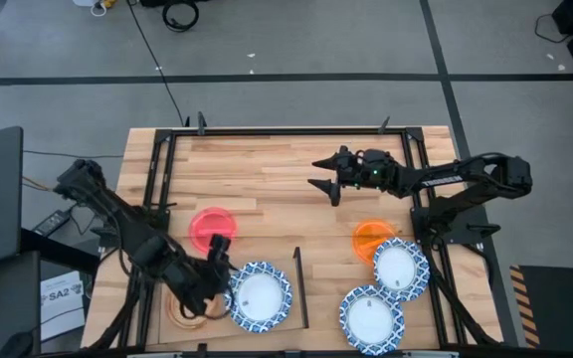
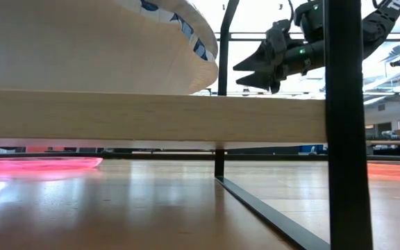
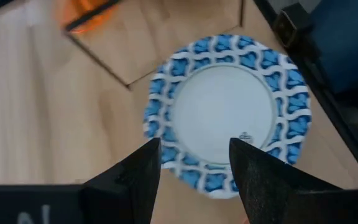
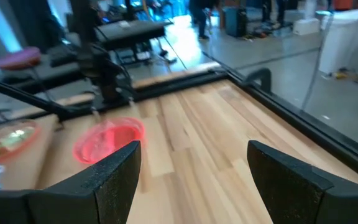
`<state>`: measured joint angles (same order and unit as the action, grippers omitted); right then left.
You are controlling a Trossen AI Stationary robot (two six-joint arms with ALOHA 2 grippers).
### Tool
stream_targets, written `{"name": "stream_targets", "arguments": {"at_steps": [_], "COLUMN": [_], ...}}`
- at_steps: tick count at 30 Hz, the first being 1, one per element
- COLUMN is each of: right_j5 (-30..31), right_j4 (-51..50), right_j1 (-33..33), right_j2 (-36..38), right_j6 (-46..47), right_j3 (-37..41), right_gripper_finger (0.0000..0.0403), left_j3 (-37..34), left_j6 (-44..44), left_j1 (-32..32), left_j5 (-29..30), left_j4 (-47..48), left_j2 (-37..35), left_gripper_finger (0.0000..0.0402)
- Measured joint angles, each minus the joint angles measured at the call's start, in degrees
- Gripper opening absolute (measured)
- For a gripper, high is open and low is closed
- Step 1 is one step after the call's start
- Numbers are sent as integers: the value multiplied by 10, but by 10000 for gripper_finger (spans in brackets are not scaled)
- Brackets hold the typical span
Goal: Place and stack plates onto a shelf
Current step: Stack the top blue bowl on top of the other blue bowl on the shelf
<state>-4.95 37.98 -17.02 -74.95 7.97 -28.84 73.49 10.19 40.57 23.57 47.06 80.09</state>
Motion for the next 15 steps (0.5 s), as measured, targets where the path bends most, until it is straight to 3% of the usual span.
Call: {"name": "stream_targets", "arguments": {"at_steps": [7,15], "right_j5": [-41,-120], "right_j4": [-6,-50], "right_j1": [0,2], "right_j2": [65,154], "right_j6": [0,0], "right_j3": [0,0], "right_gripper_finger": [300,300], "left_j3": [0,0], "left_j6": [16,-33], "left_j1": [-54,-137], "left_j5": [-11,-56], "left_j4": [85,106], "left_j2": [-66,-131], "left_gripper_finger": [196,196]}}
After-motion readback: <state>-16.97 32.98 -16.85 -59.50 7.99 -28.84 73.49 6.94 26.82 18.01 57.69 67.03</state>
